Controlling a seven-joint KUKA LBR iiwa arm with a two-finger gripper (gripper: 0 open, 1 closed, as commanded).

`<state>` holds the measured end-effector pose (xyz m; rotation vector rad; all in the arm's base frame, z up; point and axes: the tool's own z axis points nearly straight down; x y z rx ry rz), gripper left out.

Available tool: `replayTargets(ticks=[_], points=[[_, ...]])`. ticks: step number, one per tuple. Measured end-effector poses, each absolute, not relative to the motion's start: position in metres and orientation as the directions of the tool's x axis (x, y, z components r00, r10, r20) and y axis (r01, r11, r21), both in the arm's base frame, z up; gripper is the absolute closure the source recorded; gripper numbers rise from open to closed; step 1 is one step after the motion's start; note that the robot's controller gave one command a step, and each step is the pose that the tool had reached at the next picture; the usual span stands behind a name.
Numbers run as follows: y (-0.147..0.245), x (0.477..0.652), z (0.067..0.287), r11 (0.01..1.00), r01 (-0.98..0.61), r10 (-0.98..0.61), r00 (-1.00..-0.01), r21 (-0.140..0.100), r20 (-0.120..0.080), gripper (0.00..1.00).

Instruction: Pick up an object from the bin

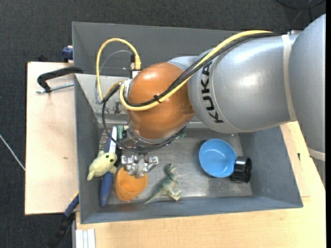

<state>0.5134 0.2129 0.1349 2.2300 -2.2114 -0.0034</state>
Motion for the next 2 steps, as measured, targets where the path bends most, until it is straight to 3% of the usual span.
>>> replayTargets(ticks=[1,2], points=[[0.2141,0.5139,0.1366,-0.009,-1.000,-1.000,0.009,-0.001,-0.003,0.00],[0.2096,0.5193,0.1316,-0.153,-0.988,-0.988,0.153,-0.020,-0.008,0.00]])
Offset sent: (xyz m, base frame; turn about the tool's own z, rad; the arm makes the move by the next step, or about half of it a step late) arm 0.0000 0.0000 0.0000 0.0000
